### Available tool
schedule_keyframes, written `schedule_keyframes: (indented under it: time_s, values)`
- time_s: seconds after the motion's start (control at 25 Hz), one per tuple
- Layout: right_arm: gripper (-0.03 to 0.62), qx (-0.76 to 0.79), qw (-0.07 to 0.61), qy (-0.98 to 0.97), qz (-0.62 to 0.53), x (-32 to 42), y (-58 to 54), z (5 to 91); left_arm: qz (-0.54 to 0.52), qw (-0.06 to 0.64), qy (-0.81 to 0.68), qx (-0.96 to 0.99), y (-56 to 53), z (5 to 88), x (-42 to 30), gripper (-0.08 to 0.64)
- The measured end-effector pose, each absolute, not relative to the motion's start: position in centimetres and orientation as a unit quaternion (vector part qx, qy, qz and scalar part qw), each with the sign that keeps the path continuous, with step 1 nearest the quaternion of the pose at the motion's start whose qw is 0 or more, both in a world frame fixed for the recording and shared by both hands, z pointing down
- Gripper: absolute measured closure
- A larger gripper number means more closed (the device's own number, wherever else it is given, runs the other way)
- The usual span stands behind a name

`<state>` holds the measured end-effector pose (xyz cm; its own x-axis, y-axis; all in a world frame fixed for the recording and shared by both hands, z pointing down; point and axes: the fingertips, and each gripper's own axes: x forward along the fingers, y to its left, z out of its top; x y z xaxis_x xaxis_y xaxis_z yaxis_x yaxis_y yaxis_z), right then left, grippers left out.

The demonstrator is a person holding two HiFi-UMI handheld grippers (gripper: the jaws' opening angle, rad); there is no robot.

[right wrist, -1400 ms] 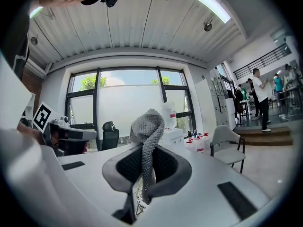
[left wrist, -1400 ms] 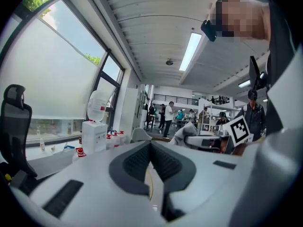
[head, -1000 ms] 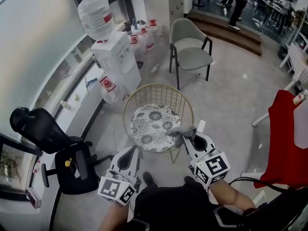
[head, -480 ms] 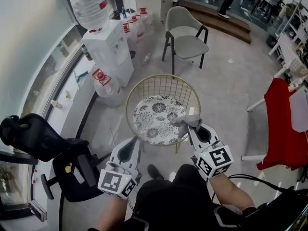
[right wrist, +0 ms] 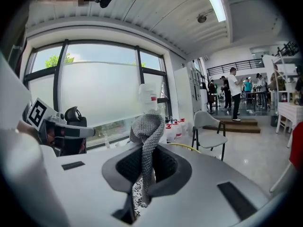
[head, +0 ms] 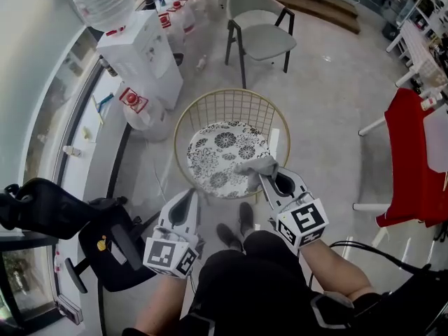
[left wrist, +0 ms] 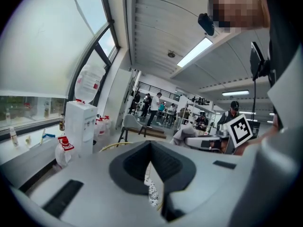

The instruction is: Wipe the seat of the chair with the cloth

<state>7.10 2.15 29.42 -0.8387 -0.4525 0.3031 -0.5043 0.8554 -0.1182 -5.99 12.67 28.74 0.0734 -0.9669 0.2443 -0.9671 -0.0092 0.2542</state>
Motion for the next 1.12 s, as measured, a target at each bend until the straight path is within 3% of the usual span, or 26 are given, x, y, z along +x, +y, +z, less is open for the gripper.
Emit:
schedule_keyframes:
  time_s: [0.48, 1.12]
  values:
    - [0.565, 0.221, 0.213, -0.936, 0.172, 5.5, -0.2, 42.6, 0.078, 0.263, -0.683, 0.677, 7.3, 40.0, -7.0, 0.552]
    - [0.566, 0.183, 0.343, -0.891, 0.233, -0.6, 5.5, 60.2, 0.149, 0.373, -0.646, 0.649, 9.3, 56.6, -11.2, 0.552]
